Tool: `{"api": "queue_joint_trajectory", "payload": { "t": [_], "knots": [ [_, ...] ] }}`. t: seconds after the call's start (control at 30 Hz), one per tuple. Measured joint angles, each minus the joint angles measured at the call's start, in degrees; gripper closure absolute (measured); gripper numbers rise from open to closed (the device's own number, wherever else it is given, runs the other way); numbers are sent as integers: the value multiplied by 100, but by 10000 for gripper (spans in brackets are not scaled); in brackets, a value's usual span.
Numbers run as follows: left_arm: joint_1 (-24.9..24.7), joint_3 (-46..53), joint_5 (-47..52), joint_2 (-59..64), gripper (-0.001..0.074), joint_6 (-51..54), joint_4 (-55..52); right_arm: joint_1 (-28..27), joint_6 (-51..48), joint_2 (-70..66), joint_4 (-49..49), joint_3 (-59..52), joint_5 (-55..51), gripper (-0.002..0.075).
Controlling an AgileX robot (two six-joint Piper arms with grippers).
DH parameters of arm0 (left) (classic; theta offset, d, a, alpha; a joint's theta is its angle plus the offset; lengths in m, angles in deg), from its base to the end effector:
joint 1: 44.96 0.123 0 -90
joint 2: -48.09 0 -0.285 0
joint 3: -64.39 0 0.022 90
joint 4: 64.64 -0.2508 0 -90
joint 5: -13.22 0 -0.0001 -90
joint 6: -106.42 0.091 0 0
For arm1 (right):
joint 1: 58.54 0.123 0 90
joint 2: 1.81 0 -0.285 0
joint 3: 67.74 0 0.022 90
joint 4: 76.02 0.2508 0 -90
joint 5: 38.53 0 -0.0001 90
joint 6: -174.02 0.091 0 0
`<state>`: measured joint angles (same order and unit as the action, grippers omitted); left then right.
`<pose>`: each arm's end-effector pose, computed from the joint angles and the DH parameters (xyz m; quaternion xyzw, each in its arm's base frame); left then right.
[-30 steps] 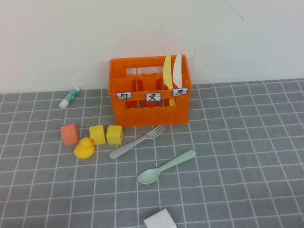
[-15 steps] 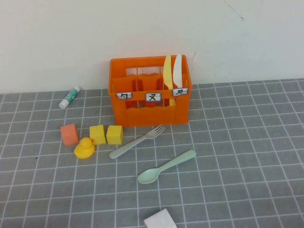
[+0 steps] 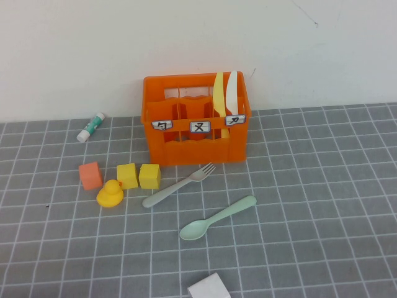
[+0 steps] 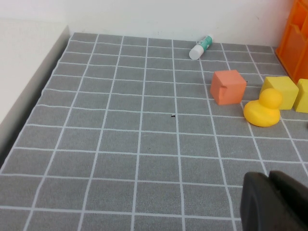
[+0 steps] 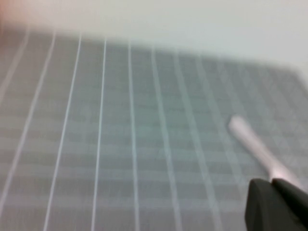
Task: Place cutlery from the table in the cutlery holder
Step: Pick up the spoon
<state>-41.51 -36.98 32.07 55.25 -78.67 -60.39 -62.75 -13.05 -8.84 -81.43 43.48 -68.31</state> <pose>0.0538 0.0011 0.1759 -0.0793 0.7872 -0.0397 0.6103 0.0420 -0.0074 0.2163 -0.0383 0.7949 -0.1026 0.5968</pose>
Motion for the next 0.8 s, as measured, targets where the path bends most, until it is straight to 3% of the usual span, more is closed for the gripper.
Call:
{"api": "queue_joint_trajectory", "payload": {
  "t": [0.23, 0.5, 0.8],
  "knots": [
    [0, 0, 9, 0, 736, 0, 0, 0, 0, 10, -4, 1520, -579, 729],
    [0, 0, 9, 0, 736, 0, 0, 0, -187, 9, 136, 1514, -137, 729],
    [0, 0, 9, 0, 736, 12, 0, 0, -1930, -524, 1896, 1932, -643, 729]
  ]
}}
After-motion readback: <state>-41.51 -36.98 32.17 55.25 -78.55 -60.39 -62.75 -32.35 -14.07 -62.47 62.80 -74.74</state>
